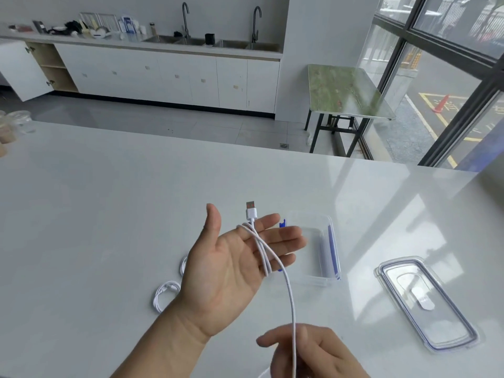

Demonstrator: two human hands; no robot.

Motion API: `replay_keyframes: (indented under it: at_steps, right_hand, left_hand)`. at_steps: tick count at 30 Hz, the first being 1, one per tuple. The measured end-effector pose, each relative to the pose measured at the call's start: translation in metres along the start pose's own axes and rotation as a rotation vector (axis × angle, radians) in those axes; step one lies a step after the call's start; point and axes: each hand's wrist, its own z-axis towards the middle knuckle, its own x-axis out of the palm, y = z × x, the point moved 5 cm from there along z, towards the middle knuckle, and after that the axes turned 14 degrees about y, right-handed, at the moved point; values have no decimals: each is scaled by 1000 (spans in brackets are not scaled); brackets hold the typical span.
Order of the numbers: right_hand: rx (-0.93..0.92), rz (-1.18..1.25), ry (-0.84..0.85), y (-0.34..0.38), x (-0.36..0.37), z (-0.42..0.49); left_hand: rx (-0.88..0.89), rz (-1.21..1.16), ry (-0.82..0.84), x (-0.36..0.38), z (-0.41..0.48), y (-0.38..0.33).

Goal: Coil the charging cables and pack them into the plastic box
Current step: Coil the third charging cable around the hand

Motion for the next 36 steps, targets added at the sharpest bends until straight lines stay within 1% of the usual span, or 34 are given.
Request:
replay_keyframes:
  at_steps: [3, 4, 6, 9, 11, 13, 15, 16, 19, 22, 23, 25, 26, 27, 28, 29, 31, 32, 34, 36]
  right_hand:
    - [-84, -68, 119, 1, 7, 7]
    - [-85, -62, 141, 1, 8, 10]
    - [-31, -28, 191, -4, 11, 18]
    - [34, -86, 149, -20, 1, 22]
    - [66, -43, 99, -29, -11, 25]
    - [116, -68, 43, -35, -30, 31]
    - [174, -134, 8, -32, -49, 38]
    - [195, -177, -22, -27, -59, 41]
    - [195, -248, -137, 4, -87, 46]
    - [135, -222, -153, 50, -97, 53]
    - [126, -237, -149, 65, -95, 55]
    - [117, -339, -161, 92, -87, 56]
    - [106, -425, -181, 104, -82, 55]
    - [99, -543, -211, 114, -75, 53]
    - [95, -690, -249, 122, -68, 49]
    - [91, -846, -296, 128, -60, 45]
    - [85, -1061, -380, 133, -45, 36]
    - [71, -1104, -410, 133, -38, 32]
    - [7, -1136, -470, 128, -25, 24]
    - [-126, -1145, -527, 120, -15, 17]
  left_hand:
    - [2, 11, -22, 3, 0, -1]
    - [8, 6, -38, 3, 0, -1]
    - [34, -34, -46, 3, 0, -5]
    - [54, -73, -6, 1, 0, -18]
    - [35, -63, 27, 0, 0, -21]
    - [-11, -51, 82, 2, -1, -18]
    - [-95, -19, 161, 7, -3, -10]
    - [-156, 34, 192, 9, -4, -5]
    - [-394, 302, 264, 13, -10, 10]
    - [-619, 569, 256, 8, -15, 21]
    - [-672, 634, 242, 5, -15, 25]
    - [-729, 771, 189, 1, -13, 30]
    - [-735, 821, 189, -1, -14, 34]
    - [-733, 837, 230, -1, -18, 38]
    - [-722, 838, 261, 0, -20, 42]
    - [-689, 830, 255, 1, -19, 41]
    - [-610, 803, 125, -2, -10, 37]
    - [-554, 750, 40, -5, -4, 33]
    - [-396, 557, 16, -2, -2, 29]
    - [-277, 367, -9, -2, -2, 27]
